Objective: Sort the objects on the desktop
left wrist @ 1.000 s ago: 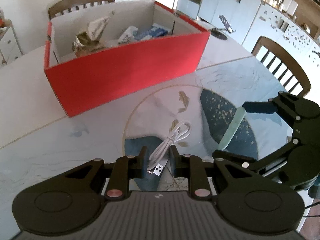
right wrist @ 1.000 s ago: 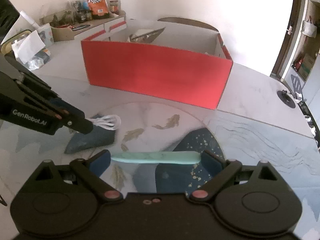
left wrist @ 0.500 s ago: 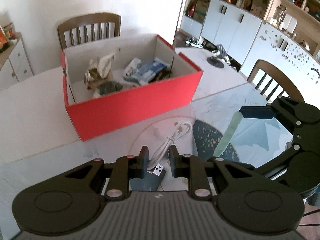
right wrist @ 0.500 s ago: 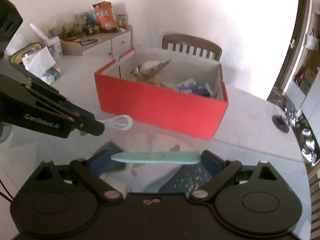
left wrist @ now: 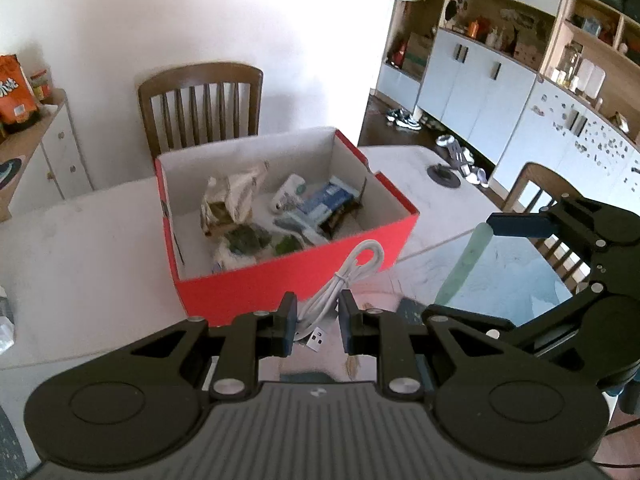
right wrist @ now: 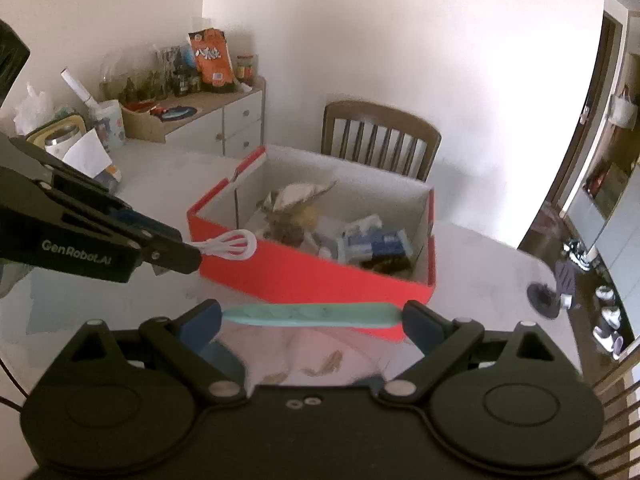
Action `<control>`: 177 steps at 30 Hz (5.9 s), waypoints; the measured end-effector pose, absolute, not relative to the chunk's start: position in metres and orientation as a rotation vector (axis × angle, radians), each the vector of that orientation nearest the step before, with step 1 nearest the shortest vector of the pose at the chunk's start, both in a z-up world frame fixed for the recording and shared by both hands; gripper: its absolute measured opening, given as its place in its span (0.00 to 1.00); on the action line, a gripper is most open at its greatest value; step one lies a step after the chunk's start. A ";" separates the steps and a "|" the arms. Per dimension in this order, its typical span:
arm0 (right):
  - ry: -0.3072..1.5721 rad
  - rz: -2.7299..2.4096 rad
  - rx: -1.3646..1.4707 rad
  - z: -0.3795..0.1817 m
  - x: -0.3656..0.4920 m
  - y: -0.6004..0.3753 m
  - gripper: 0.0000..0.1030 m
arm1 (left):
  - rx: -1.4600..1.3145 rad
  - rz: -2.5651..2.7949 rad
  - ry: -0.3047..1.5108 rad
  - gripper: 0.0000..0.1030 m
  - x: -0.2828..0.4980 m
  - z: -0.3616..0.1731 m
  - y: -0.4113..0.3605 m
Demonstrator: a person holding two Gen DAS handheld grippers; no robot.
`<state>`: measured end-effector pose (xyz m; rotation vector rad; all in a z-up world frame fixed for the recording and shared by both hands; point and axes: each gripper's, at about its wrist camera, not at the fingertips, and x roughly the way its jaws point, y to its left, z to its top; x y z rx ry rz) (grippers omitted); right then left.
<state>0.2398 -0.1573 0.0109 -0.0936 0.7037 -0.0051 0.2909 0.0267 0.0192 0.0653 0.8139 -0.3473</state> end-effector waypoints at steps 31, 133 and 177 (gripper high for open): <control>0.742 0.003 0.063 0.024 0.362 -0.215 0.94 | 0.105 -0.219 0.893 0.19 0.393 0.009 0.030; 0.873 -0.009 0.191 0.019 0.358 -0.227 0.99 | 0.088 -0.217 0.917 0.99 0.375 0.002 0.028; 0.726 -0.040 0.035 0.043 0.247 -0.194 0.99 | 0.025 -0.286 0.747 1.00 0.284 0.022 0.039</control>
